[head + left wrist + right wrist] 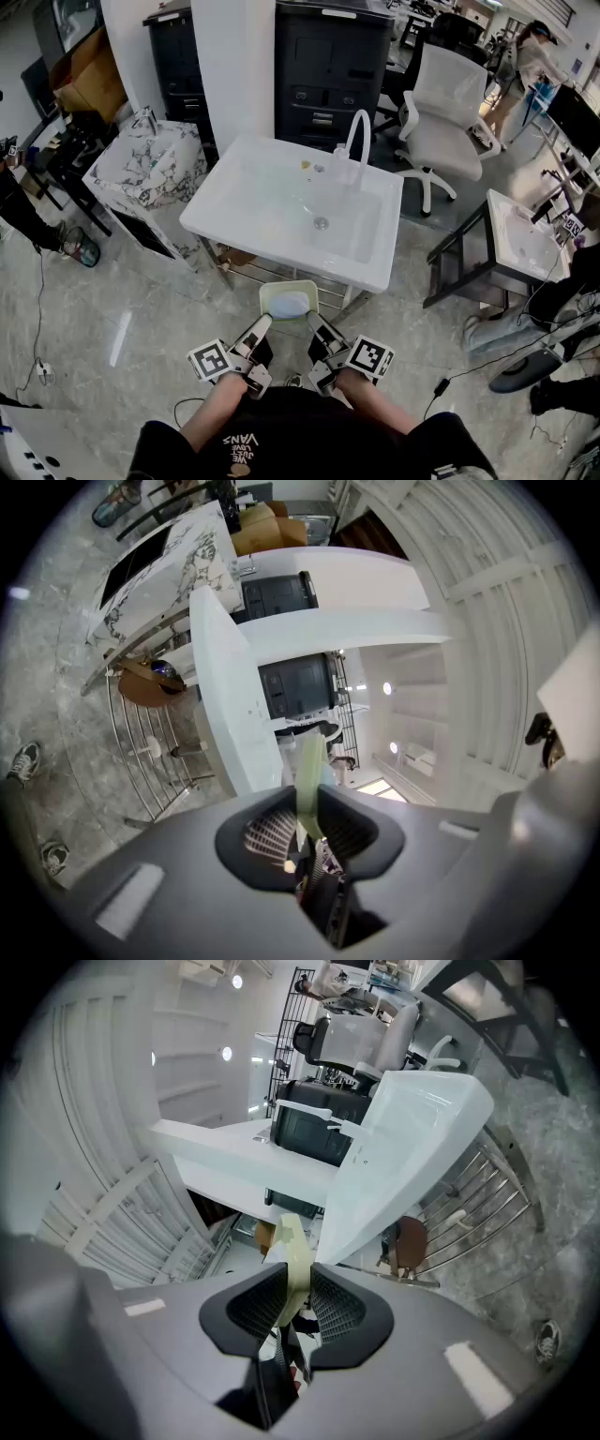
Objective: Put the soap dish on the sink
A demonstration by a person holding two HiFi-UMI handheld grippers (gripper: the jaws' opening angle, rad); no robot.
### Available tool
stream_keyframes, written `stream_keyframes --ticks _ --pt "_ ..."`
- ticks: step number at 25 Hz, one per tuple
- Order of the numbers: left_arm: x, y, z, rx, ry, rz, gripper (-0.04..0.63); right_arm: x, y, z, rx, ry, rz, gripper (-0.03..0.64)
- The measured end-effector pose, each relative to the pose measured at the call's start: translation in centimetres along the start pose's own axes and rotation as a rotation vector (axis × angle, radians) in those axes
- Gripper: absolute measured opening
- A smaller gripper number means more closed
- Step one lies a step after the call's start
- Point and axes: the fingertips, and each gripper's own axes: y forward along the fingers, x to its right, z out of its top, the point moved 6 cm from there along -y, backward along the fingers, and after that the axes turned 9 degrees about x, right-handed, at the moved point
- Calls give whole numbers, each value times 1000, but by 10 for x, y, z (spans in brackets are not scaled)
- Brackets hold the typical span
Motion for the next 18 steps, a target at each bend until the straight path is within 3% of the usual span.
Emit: stream_keyframes --ticks 13,18 --pt "-9 14 26 2 -28 -1 115 -2 32 0 12 -17 16 77" --pt "-12 37 46 -41 -26 -33 115 5 47 3 44 22 -70 77"
